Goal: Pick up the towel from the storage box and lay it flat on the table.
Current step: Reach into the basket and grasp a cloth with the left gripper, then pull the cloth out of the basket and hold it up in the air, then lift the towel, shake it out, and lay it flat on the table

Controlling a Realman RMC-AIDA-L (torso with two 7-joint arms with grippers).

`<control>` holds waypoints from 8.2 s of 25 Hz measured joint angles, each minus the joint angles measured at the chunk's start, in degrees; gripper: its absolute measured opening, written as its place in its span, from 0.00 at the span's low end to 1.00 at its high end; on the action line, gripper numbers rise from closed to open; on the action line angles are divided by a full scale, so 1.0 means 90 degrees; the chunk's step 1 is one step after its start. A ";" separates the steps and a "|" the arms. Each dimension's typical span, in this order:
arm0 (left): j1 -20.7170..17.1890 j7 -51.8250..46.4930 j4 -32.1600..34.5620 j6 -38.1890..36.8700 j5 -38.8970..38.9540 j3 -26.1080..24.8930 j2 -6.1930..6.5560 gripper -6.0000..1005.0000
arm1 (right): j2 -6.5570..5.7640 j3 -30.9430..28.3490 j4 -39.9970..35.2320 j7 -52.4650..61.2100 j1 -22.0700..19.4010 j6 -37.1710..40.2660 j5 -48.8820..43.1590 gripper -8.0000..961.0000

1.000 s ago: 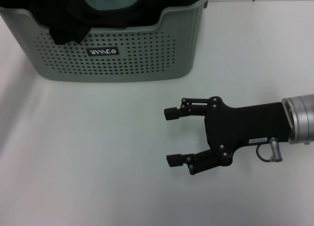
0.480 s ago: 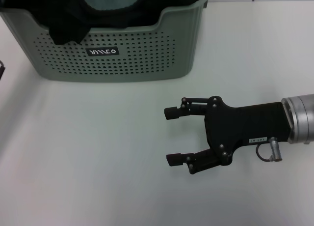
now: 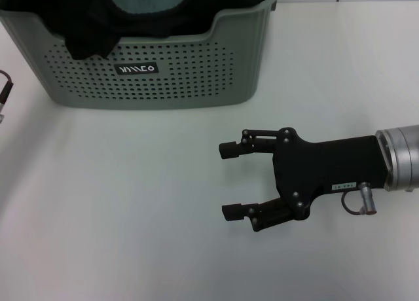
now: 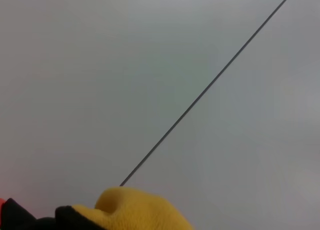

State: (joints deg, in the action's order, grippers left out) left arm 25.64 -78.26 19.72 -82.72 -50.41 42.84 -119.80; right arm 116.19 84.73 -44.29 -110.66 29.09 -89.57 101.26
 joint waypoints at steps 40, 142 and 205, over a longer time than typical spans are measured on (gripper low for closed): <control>0.0578 -0.0986 -0.0407 0.0546 0.0409 -0.0038 -0.0013 0.42 | 0.0000 0.0027 0.0001 -0.0259 -0.0220 -0.0184 0.0119 0.91; -0.0278 0.0495 0.0034 -0.3738 0.4739 0.4810 -0.0078 0.10 | 0.0001 0.4290 0.0076 -0.3704 0.0554 0.3249 0.5633 0.12; -0.1429 0.4059 -0.0448 -0.1069 0.4546 0.7563 -0.0108 0.68 | -0.0051 0.0332 -0.3904 0.0171 -0.0059 0.3384 0.1082 0.01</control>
State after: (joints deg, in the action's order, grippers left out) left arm 12.78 -41.74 15.69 -92.34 -9.50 110.91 -120.76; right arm 115.73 87.71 -79.43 -109.12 28.57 -59.11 111.00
